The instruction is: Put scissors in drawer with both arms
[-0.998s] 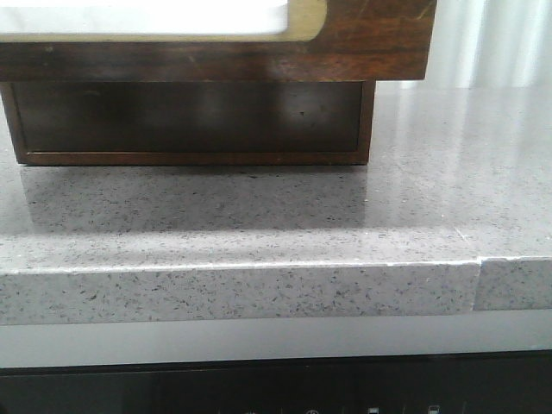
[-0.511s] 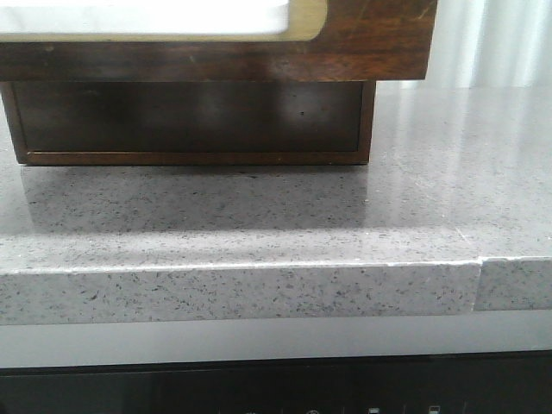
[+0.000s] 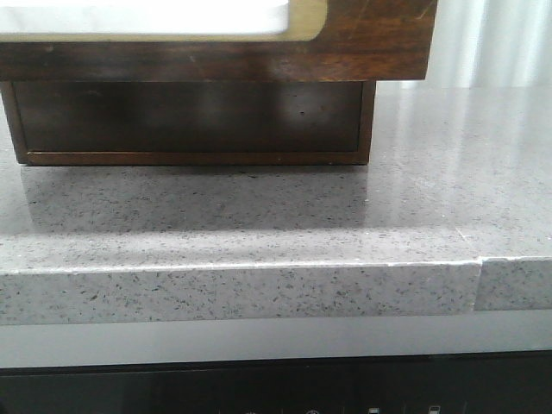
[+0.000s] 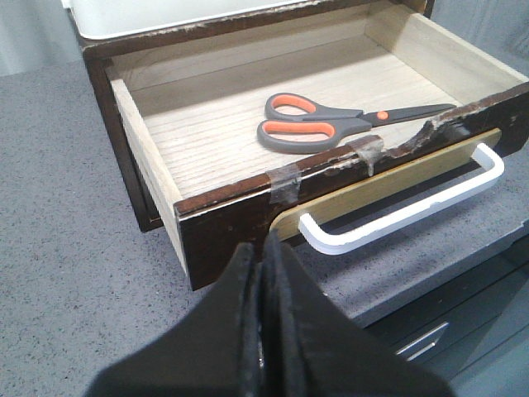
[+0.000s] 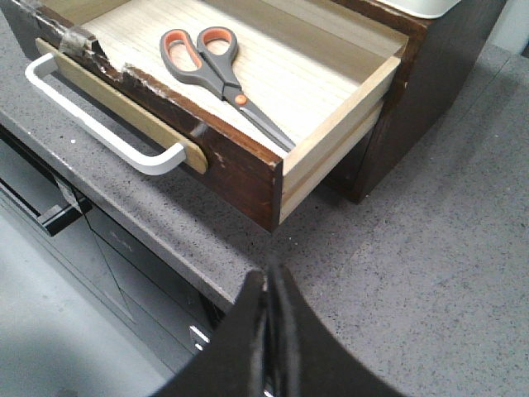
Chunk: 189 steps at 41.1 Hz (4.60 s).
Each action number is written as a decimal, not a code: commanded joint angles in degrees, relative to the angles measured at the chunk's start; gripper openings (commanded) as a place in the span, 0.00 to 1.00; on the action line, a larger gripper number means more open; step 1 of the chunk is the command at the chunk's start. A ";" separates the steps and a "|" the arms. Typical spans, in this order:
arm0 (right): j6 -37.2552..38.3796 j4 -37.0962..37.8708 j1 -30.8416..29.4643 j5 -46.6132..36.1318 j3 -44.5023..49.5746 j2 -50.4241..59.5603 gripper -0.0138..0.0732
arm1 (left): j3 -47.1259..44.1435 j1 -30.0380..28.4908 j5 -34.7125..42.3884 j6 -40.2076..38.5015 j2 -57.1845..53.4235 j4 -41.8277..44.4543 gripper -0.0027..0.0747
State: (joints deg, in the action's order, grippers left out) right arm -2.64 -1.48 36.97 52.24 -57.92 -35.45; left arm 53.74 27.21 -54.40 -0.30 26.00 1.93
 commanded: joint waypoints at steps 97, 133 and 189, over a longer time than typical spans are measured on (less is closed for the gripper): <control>-0.18 0.49 -0.38 -4.13 -1.24 -0.09 0.02 | -55.38 -27.35 57.48 -0.48 -27.28 -2.51 0.01; -0.18 3.39 -31.60 -36.81 40.32 28.48 0.02 | -55.38 -27.35 57.48 -0.48 -27.28 -2.51 0.01; 4.35 2.17 -35.46 -55.57 59.46 37.05 0.02 | -55.38 -27.35 57.48 -0.48 -27.28 -2.51 0.01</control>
State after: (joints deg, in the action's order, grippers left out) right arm 1.17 1.00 1.90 1.25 1.43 0.59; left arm -0.19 -0.09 -2.02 -0.30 -0.12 -0.65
